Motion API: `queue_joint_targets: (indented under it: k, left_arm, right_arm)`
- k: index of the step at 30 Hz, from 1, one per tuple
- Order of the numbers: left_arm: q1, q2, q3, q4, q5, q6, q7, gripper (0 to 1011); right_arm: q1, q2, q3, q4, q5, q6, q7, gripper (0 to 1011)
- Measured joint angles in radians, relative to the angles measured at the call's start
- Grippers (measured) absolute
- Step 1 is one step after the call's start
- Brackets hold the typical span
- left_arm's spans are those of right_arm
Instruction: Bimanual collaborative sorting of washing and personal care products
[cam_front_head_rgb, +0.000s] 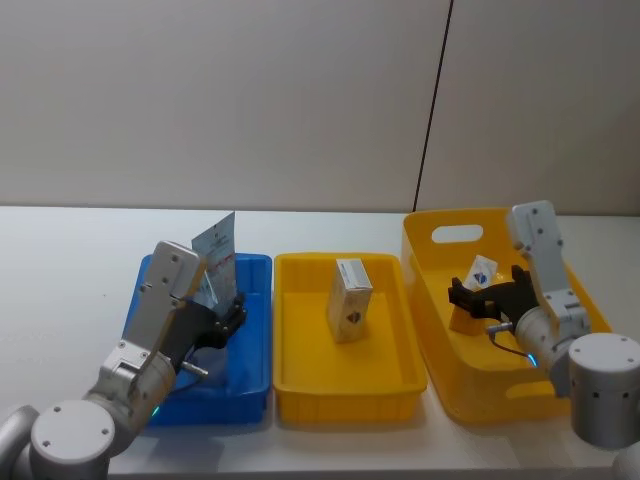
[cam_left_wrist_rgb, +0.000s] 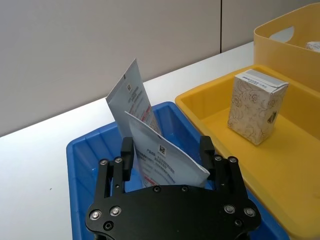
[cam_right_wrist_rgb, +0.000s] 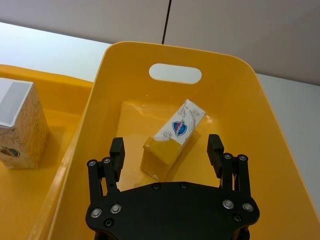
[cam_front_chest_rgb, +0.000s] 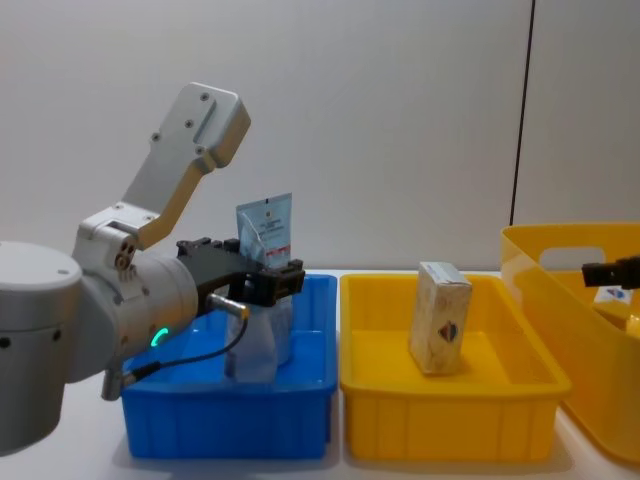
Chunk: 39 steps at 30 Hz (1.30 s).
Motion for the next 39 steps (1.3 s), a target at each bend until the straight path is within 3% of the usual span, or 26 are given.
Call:
queue_joint_targets:
  k: [19, 39]
  left_arm:
    - [-0.012, -0.004, -0.001, 0.014, 0.004, -0.004, -0.004, 179]
    - [-0.015, -0.007, -0.002, 0.018, 0.005, -0.006, -0.006, 126]
  right_arm:
    - [0.000, 0.000, 0.000, 0.000, 0.000, 0.000, 0.000, 1003]
    - [0.000, 0.000, 0.000, 0.000, 0.000, 0.000, 0.000, 1003]
